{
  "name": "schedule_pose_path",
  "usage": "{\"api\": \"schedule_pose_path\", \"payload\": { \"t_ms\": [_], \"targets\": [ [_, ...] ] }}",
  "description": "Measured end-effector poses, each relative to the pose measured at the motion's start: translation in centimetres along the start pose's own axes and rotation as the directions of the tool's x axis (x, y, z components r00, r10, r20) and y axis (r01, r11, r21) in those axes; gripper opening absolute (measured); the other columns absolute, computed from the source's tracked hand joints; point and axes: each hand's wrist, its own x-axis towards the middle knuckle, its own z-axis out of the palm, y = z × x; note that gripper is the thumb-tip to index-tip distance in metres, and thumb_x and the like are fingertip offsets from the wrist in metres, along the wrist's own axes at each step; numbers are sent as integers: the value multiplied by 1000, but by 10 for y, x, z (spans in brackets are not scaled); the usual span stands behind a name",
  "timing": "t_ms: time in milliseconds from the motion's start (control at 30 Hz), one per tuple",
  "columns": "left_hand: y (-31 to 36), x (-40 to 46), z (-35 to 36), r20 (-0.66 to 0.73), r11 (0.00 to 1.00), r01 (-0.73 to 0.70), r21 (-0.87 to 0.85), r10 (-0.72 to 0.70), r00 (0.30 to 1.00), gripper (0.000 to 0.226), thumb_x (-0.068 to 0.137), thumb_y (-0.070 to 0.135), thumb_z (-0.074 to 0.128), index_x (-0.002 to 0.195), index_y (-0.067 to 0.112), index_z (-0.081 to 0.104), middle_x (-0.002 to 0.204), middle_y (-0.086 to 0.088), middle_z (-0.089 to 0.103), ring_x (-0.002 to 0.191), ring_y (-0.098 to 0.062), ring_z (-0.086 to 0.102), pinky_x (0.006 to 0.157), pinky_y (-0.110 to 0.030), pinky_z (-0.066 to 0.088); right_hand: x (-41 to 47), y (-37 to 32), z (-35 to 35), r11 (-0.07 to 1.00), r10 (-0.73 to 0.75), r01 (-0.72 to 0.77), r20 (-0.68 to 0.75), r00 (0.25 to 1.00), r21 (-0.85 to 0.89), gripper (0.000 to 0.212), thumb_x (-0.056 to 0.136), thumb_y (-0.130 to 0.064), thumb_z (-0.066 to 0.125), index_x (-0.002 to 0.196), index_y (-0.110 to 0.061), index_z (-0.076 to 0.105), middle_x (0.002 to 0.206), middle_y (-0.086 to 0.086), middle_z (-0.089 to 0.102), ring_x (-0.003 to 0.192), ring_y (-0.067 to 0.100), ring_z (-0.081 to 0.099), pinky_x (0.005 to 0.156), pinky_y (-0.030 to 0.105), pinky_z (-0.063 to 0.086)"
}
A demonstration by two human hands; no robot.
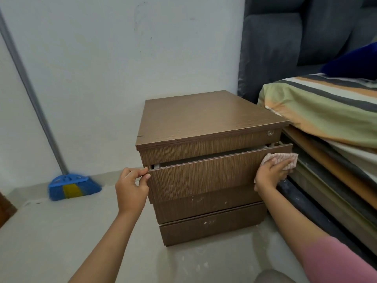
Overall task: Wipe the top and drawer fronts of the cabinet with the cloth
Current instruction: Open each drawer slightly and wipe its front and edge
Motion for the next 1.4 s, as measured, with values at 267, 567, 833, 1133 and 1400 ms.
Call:
{"api": "schedule_pose_path", "payload": {
  "t_ms": [267, 567, 833, 1133, 1400],
  "targets": [
    [1, 0, 0, 13, 1000, -13, 0, 13, 1000, 15, 79, 0, 68, 94, 0, 69, 87, -7, 59, 80, -18, 57, 68, -19, 43, -25, 3, 13, 998, 11, -3, 127, 992, -65, 63, 101, -38, 23, 145, -25, -20, 154, 15, -22, 143, 38, -7, 114, 56, 9],
    [0, 2, 2, 16, 999, -34, 7, 33, 999, 14, 78, 0, 69, 93, 0, 69, 85, -7, 59, 78, -19, 57, 69, -27, 46, 7, -13, 4, 981, -152, 156, 40, 988, -118, 58, 101, -34, 20, 148, -23, -13, 153, 25, -17, 140, 47, -5, 113, 59, 4],
    [1, 2, 4, 32, 999, -28, 26, 27, 999, 14, 80, 2, 67, 94, 1, 69, 85, -8, 57, 79, -20, 56, 68, -26, 45, 7, 10, -5, 992, -66, 74, 81, 995, -102, 59, 101, -39, 20, 146, -29, -16, 155, 17, -19, 142, 42, -6, 113, 59, 10],
    [1, 3, 3, 34, 998, -45, 32, 44, 998, 15, 79, 2, 68, 94, 0, 69, 85, -9, 57, 78, -19, 56, 67, -23, 43, -39, 14, 20, 972, -195, 218, 214, 957, -91, 66, 100, -36, 28, 145, -30, -20, 152, 16, -28, 140, 42, -15, 114, 56, 4],
    [1, 3, 3, 28, 999, -47, 17, 46, 999, 14, 80, 1, 68, 94, 0, 69, 85, -8, 57, 78, -19, 56, 68, -23, 42, -76, 31, 40, 781, -484, 595, 417, 769, -189, 72, 96, -42, 29, 140, -28, -26, 145, 22, -38, 132, 39, -36, 108, 50, -19]
  ]
}}
